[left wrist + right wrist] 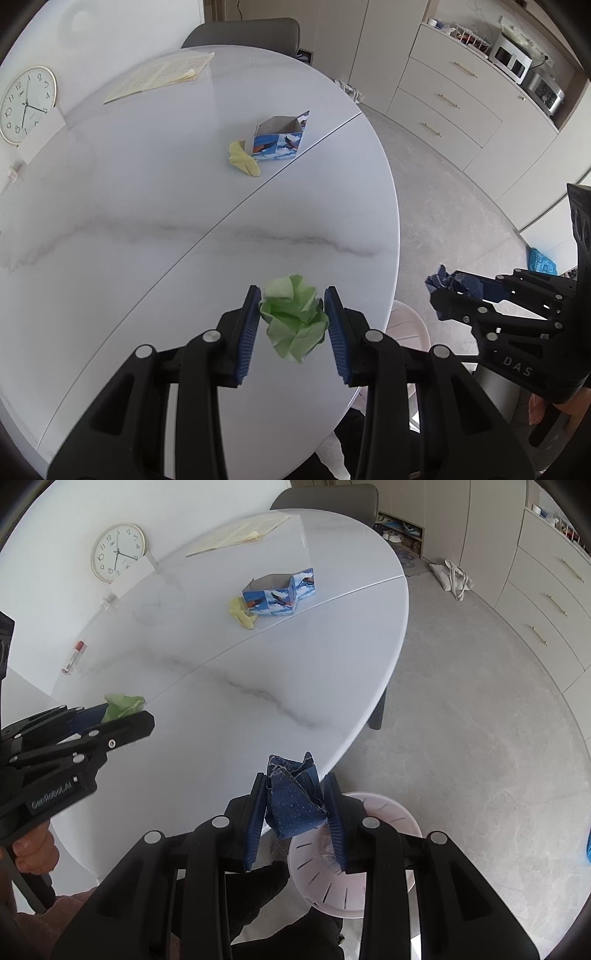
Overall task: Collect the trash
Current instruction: 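Release the blue paper into the wastebasket with the right tool while the left tool releases the green tissue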
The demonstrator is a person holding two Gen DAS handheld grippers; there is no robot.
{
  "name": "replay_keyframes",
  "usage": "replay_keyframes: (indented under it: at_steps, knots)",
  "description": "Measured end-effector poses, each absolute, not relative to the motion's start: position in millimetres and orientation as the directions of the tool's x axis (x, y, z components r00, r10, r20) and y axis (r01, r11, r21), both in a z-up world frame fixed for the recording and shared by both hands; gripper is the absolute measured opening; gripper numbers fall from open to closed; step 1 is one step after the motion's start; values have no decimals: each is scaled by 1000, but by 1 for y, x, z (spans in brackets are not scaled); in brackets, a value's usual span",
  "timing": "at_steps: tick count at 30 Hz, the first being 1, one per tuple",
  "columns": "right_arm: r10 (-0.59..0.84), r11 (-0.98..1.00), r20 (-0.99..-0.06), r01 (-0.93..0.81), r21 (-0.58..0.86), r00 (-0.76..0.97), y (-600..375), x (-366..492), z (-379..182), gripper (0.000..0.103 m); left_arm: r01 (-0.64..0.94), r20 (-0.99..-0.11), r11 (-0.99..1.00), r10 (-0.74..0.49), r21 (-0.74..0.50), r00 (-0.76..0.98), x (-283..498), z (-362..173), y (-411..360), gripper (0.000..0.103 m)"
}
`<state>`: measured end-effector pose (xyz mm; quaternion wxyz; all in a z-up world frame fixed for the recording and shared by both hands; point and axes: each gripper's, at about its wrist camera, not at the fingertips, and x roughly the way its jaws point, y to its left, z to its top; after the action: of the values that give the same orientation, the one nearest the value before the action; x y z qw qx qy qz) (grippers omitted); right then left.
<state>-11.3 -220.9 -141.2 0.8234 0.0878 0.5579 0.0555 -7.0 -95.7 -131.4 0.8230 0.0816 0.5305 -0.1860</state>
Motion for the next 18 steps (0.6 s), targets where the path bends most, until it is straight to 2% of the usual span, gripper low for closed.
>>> replay_keyframes:
  at_steps: [4, 11, 12, 13, 15, 18]
  knots:
    - [194, 975, -921, 42, 220, 338, -246, -34, -165, 34, 389, -901, 920, -211, -51, 380, -14, -128, -96, 35]
    - [194, 966, -968, 139, 216, 161, -276, -64, -268, 35, 415, -907, 909, -201, -33, 370, -30, -131, -107, 35]
    - [190, 966, -971, 150, 212, 148, -278, -65, -280, 41, 423, -908, 906, -201, -30, 366, -32, -131, -110, 35]
    - [195, 963, -972, 163, 215, 130, -279, -67, -293, 56, 433, -910, 901, -202, -28, 362, -36, -132, -114, 35]
    - [192, 960, -975, 186, 211, 112, -281, -68, -310, 75, 454, -912, 890, -206, -24, 356, -41, -133, -122, 35]
    - [176, 956, -978, 217, 196, 109, -287, -72, -319, 82, 490, -916, 871, -208, -13, 345, -49, -136, -136, 35]
